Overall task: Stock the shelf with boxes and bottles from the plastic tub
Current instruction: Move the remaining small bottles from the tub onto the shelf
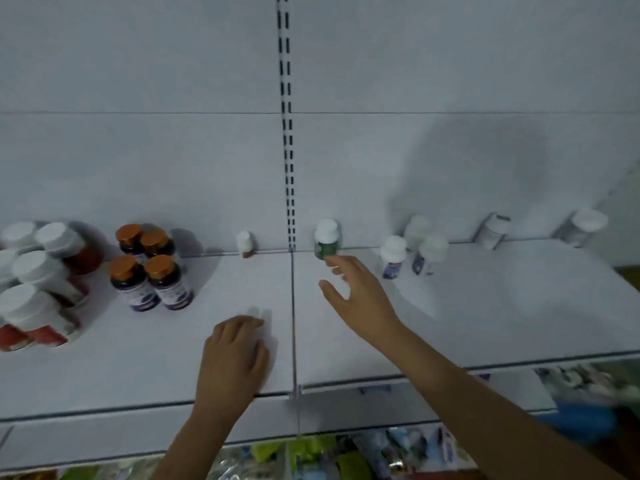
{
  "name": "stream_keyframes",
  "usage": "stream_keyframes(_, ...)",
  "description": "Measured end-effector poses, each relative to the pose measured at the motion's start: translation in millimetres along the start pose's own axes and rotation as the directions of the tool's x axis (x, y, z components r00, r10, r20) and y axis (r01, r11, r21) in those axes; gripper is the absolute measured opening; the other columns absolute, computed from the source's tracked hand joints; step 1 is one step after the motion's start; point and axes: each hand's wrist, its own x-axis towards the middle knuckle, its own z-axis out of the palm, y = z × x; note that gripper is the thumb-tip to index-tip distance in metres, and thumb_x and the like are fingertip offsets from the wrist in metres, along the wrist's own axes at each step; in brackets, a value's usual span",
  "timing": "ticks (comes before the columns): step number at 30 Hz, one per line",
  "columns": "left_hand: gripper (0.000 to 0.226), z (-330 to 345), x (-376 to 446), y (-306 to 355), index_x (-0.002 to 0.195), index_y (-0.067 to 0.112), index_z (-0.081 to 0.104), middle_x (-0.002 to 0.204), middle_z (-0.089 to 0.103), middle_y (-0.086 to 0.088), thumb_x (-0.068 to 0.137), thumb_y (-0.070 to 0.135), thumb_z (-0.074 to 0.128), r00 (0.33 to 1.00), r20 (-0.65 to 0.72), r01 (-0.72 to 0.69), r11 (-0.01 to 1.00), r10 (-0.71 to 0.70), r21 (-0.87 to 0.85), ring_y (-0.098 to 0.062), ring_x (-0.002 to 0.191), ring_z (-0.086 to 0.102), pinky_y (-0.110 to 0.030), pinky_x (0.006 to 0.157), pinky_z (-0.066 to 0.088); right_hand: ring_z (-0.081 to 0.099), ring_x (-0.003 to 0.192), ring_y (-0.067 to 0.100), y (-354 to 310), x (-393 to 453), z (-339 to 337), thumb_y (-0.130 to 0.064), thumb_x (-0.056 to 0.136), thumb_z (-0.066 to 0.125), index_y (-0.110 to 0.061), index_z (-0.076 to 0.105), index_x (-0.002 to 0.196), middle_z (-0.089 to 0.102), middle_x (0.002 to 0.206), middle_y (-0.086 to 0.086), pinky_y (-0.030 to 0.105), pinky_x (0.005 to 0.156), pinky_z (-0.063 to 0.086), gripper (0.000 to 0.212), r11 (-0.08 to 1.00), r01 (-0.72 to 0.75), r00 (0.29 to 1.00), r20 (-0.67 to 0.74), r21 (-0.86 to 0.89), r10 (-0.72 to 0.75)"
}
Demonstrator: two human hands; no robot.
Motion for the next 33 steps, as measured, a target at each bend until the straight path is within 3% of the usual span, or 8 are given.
stream_keyframes(7, 0.039, 68, 23, 139, 0.119, 0.016, 0.061, 0.120, 0.060, 0.001, 0.088, 0.035, 0.045, 0.938, 0.130, -0.264, 0.906, 0.321, -0.330, -0.020, 0.109, 0.056, -0.036, 0.093, 0.051, 0.056, 0.109, 0.006, 50, -73, -133, -0.039, 0.095, 0.054, -0.021, 0.053, 0.132, 0.059, 0.121, -0.008, 0.030, 0.095, 0.048, 0.041, 0.983, -0.157, 0.941, -0.318, -0.094, 0.120)
stream_keyframes(15, 0.043, 114, 8, 305, 0.128, 0.020, 0.058, 0.124, 0.058, 0.005, 0.091, 0.038, 0.045, 0.782, 0.194, -0.460, 0.758, 0.592, -0.462, -0.014, 0.112, 0.055, -0.027, 0.094, 0.048, 0.045, 0.127, 0.009, 100, -168, -274, -0.047, 0.100, 0.048, -0.021, 0.044, 0.144, 0.050, 0.139, -0.005, 0.031, 0.109, 0.038, 0.052, 0.945, -0.299, 0.849, -0.489, -0.135, 0.199)
stream_keyframes(19, 0.041, 139, -13, 393, 0.129, 0.023, 0.057, 0.124, 0.055, 0.009, 0.094, 0.040, 0.045, 0.720, 0.208, -0.504, 0.705, 0.662, -0.500, -0.008, 0.109, 0.053, -0.028, 0.094, 0.049, 0.039, 0.134, 0.009, 129, -218, -348, -0.058, 0.097, 0.042, -0.024, 0.039, 0.148, 0.045, 0.147, -0.006, 0.032, 0.114, 0.033, 0.061, 0.908, -0.389, 0.810, -0.529, -0.158, 0.255)
stream_keyframes(24, 0.043, 177, -37, 487, 0.136, 0.022, 0.051, 0.132, 0.053, 0.006, 0.096, 0.040, 0.047, 0.653, 0.227, -0.553, 0.660, 0.723, -0.508, -0.008, 0.119, 0.049, -0.027, 0.100, 0.044, 0.037, 0.136, 0.013, 167, -282, -433, -0.047, 0.100, 0.048, -0.020, 0.038, 0.149, 0.042, 0.150, 0.002, 0.032, 0.112, 0.032, 0.057, 0.876, -0.451, 0.767, -0.574, -0.167, 0.286)
stream_keyframes(28, 0.040, 213, -59, 553, 0.136, 0.023, 0.049, 0.133, 0.050, 0.006, 0.099, 0.036, 0.050, 0.600, 0.270, -0.565, 0.638, 0.753, -0.524, -0.005, 0.119, 0.045, -0.016, 0.097, 0.035, 0.037, 0.136, 0.012, 205, -330, -487, -0.051, 0.100, 0.044, -0.018, 0.037, 0.150, 0.042, 0.150, 0.001, 0.025, 0.108, 0.029, 0.060, 0.827, -0.516, 0.747, -0.589, -0.222, 0.308)
stream_keyframes(30, 0.040, 233, -69, 579, 0.137, 0.024, 0.048, 0.132, 0.050, 0.007, 0.099, 0.037, 0.050, 0.563, 0.291, -0.572, 0.619, 0.773, -0.538, -0.007, 0.118, 0.047, -0.019, 0.098, 0.039, 0.037, 0.137, 0.013, 228, -351, -508, -0.053, 0.100, 0.042, -0.018, 0.038, 0.149, 0.043, 0.150, 0.001, 0.029, 0.113, 0.030, 0.061, 0.810, -0.540, 0.733, -0.602, -0.231, 0.317)
stream_keyframes(33, 0.041, 261, -79, 608, 0.138, 0.026, 0.046, 0.133, 0.049, 0.008, 0.099, 0.037, 0.050, 0.530, 0.340, -0.556, 0.621, 0.777, -0.554, -0.008, 0.119, 0.046, -0.028, 0.100, 0.045, 0.034, 0.140, 0.014, 259, -374, -532, -0.052, 0.100, 0.041, -0.020, 0.036, 0.151, 0.040, 0.153, 0.000, 0.022, 0.111, 0.021, 0.060, 0.776, -0.591, 0.706, -0.606, -0.221, 0.365)
